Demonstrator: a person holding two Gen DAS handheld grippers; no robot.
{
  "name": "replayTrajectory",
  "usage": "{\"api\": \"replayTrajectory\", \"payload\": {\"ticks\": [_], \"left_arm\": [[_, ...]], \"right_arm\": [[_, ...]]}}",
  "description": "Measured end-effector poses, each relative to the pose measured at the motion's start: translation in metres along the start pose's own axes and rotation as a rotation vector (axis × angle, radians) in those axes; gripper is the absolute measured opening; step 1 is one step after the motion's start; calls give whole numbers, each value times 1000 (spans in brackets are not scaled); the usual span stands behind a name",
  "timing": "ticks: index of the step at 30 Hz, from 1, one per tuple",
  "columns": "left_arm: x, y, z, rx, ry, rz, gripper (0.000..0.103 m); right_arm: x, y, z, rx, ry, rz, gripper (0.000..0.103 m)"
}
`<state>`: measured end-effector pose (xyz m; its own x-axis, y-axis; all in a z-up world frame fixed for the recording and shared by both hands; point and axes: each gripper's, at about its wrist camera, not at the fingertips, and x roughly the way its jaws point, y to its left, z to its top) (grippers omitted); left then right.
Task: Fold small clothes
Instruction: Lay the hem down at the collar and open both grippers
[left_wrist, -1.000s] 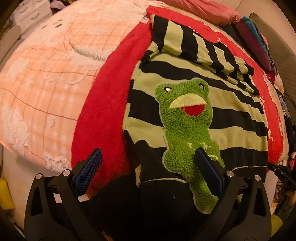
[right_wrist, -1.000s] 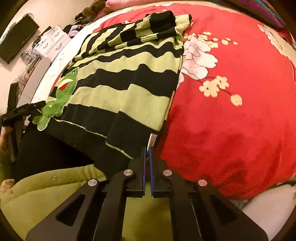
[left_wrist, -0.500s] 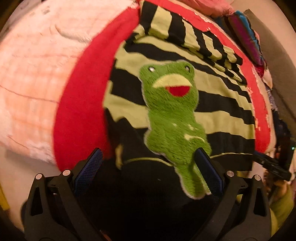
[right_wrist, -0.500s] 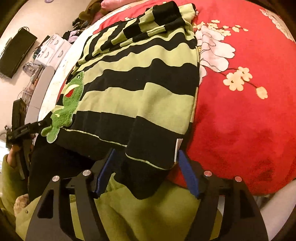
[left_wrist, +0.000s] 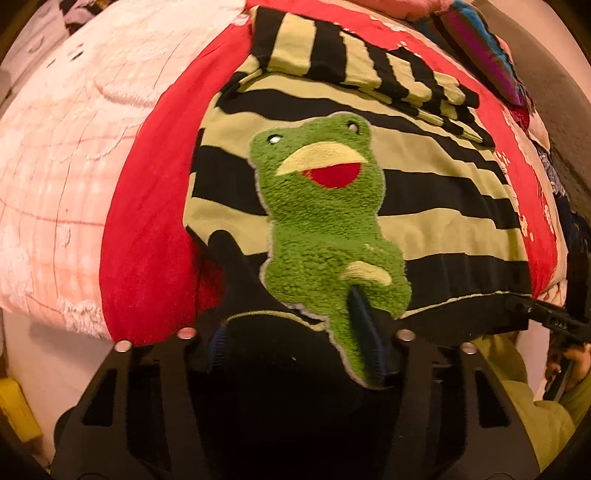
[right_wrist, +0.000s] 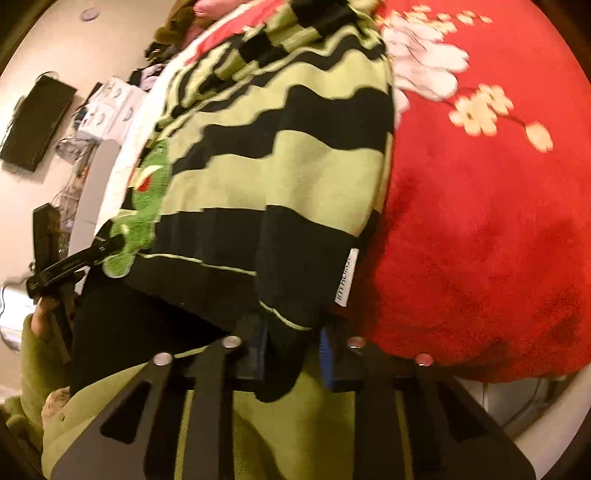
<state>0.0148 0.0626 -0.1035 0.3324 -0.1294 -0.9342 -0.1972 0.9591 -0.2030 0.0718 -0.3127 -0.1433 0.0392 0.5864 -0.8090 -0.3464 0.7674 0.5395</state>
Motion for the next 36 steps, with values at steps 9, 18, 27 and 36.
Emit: {"api": "replayTrajectory", "payload": {"ticks": [9,18,27,36], "left_arm": [[-21,-6,12,-37,-103,-127,16],[-41,-8,72,-99,-214,-210,14],[-40,0,144,-193,-300,-241,14],[-11,-3,195,-270,-325,-231,14]], "right_arm": [[-45,13,18,-43,-106,121,12],[-73,12,87,15,-249,237,12],[-80,-3,169,60,-364,211,12],[-61,-16,218,85,-387,133,12]]}}
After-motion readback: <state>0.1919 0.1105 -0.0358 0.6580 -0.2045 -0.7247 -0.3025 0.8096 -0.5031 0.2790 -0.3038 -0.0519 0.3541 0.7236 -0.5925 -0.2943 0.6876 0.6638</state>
